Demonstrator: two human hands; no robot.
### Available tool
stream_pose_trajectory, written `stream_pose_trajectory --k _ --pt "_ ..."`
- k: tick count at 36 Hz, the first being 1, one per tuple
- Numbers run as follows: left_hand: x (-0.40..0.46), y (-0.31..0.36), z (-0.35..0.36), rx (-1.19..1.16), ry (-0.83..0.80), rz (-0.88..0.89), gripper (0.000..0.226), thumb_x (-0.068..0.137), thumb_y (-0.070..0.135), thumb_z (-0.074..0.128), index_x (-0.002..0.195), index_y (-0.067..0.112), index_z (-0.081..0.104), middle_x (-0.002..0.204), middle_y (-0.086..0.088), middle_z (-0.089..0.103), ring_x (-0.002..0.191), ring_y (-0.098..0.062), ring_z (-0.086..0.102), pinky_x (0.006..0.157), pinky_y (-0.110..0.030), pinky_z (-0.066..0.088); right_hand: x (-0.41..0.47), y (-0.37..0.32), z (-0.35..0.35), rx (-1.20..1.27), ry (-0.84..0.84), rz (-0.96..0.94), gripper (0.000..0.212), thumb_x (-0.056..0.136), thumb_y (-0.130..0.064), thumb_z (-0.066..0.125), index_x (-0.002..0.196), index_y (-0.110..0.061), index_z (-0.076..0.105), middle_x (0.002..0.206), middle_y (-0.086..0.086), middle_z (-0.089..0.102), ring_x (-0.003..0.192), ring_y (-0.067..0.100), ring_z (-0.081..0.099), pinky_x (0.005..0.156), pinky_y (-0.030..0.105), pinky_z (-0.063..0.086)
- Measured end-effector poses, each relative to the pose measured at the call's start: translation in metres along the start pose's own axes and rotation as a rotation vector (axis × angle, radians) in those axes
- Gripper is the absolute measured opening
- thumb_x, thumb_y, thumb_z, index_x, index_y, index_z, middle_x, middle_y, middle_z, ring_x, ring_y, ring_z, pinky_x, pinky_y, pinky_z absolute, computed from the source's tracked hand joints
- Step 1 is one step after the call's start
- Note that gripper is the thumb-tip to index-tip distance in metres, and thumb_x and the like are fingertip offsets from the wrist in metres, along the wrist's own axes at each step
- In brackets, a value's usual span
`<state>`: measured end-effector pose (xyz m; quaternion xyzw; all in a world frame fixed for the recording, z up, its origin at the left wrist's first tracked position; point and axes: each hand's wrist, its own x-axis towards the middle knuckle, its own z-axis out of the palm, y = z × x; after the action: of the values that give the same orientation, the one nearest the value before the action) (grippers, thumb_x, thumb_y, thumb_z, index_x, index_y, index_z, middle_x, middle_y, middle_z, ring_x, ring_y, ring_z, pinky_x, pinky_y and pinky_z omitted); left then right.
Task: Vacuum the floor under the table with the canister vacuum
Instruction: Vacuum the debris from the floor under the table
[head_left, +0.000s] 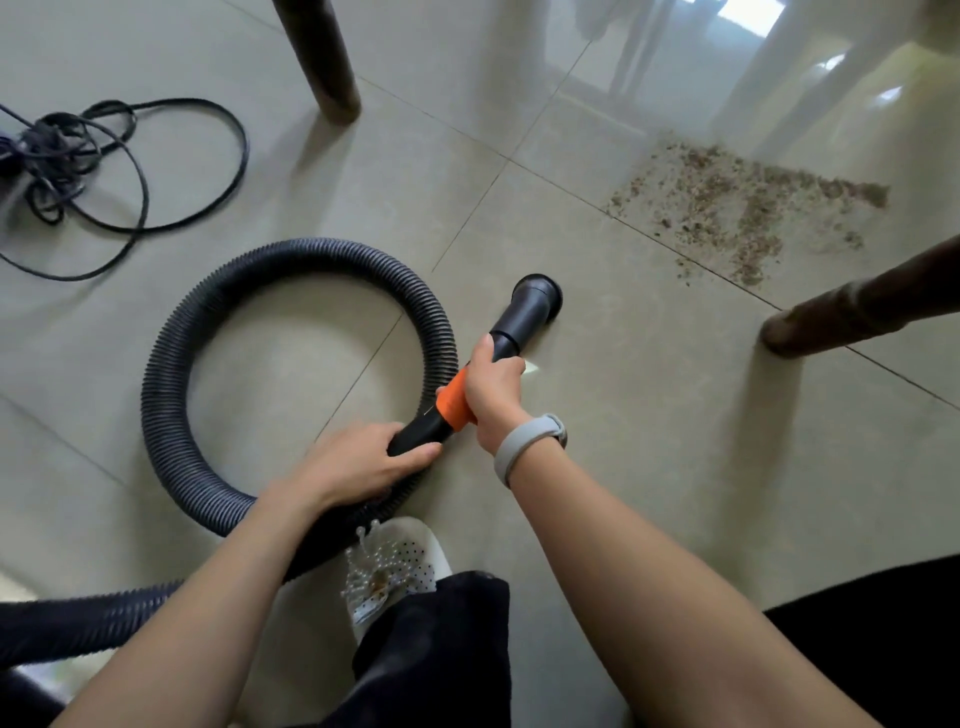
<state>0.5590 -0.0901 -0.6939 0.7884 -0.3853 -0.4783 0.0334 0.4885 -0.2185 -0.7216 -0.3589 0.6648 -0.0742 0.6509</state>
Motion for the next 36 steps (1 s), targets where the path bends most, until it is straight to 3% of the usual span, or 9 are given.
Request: stream_pose_trajectory --k 4,8,11,14,18,22,26,32,36 --pt "-0.007 -0.011 0.0 -0.09 0.029 -0.034 0.054 0.07 0.074 0.039 0.078 0.022 0.053 0.071 0.002 0.063 0.07 -0.018 0.062 0.07 -0.032 0.047 -0.007 -0.003 0.013 -0.027 -0.057 -0.01 0.053 0.089 -0.054 0.038 0.111 -0.007 0.026 0.127 0.023 0.052 0.109 0.04 0.058 0.097 0.049 0.046" --pt "-0.01 -0.014 -0.007 -0.15 0.099 -0.058 0.039 0.09 0.055 0.05 0.076 0.018 0.049 0.058 0.003 0.058 0.052 -0.012 0.057 0.06 -0.029 0.046 -0.006 -0.014 0.027 -0.06 -0.098 -0.007 0.05 0.097 -0.044 0.038 0.12 -0.001 0.028 0.127 0.018 0.05 0.113 0.035 0.055 0.099 0.045 0.044" --pt "-0.006 -0.006 -0.013 -0.194 0.12 -0.065 0.033 0.093 0.046 0.05 0.076 0.018 0.048 0.054 0.001 0.057 0.043 -0.013 0.056 0.051 -0.024 0.045 0.004 -0.025 0.026 -0.086 -0.105 -0.01 0.052 0.1 -0.04 0.036 0.128 0.002 0.027 0.133 0.017 0.047 0.118 0.034 0.051 0.1 0.038 0.041" --pt "0.004 0.01 -0.019 -0.206 0.14 -0.072 0.037 0.091 0.049 0.051 0.079 0.014 0.051 0.055 0.0 0.058 0.044 -0.016 0.056 0.052 -0.025 0.046 0.014 -0.041 0.015 -0.081 -0.094 -0.015 0.055 0.1 -0.037 0.037 0.135 0.004 0.025 0.135 0.018 0.047 0.12 0.032 0.05 0.097 0.035 0.039" --pt "0.02 0.034 -0.032 -0.128 0.146 -0.031 0.05 0.087 0.06 0.046 0.082 0.011 0.053 0.061 -0.006 0.067 0.053 -0.019 0.064 0.065 -0.031 0.051 0.028 -0.067 0.003 -0.053 -0.038 -0.054 0.058 0.099 -0.037 0.04 0.137 0.005 0.028 0.135 0.018 0.048 0.12 0.033 0.052 0.101 0.04 0.042" --pt "0.038 0.048 -0.044 0.02 0.15 0.008 0.054 0.083 0.071 0.038 0.079 0.019 0.052 0.061 0.0 0.068 0.061 -0.016 0.065 0.069 -0.031 0.052 0.059 -0.09 -0.008 -0.018 0.038 -0.053 0.061 0.094 -0.042 0.042 0.134 0.003 0.032 0.123 0.016 0.053 0.113 0.038 0.057 0.098 0.047 0.046" --pt "0.055 0.059 -0.049 0.141 0.212 0.026 0.052 0.082 0.076 0.034 0.083 0.026 0.049 0.076 0.001 0.066 0.077 -0.022 0.063 0.074 -0.034 0.05 0.068 -0.116 -0.024 -0.061 0.096 -0.069 0.061 0.097 -0.04 0.037 0.137 0.005 0.031 0.132 0.016 0.05 0.116 0.035 0.054 0.102 0.044 0.043" --pt "0.058 0.073 -0.061 0.096 0.154 0.077 0.05 0.086 0.072 0.036 0.075 0.024 0.046 0.06 0.004 0.064 0.058 -0.016 0.063 0.067 -0.03 0.051 0.059 -0.12 -0.035 0.016 0.095 -0.086 0.059 0.093 -0.045 0.042 0.133 0.0 0.041 0.128 0.013 0.055 0.113 0.034 0.057 0.1 0.043 0.045" --pt "0.056 0.068 -0.071 -0.015 0.096 0.102 0.049 0.087 0.067 0.041 0.071 0.021 0.046 0.052 0.002 0.062 0.049 -0.015 0.062 0.058 -0.028 0.051 0.05 -0.111 -0.04 0.185 0.027 -0.041 0.052 0.094 -0.041 0.052 0.127 -0.001 0.047 0.099 0.004 0.056 0.099 0.025 0.057 0.09 0.036 0.048"
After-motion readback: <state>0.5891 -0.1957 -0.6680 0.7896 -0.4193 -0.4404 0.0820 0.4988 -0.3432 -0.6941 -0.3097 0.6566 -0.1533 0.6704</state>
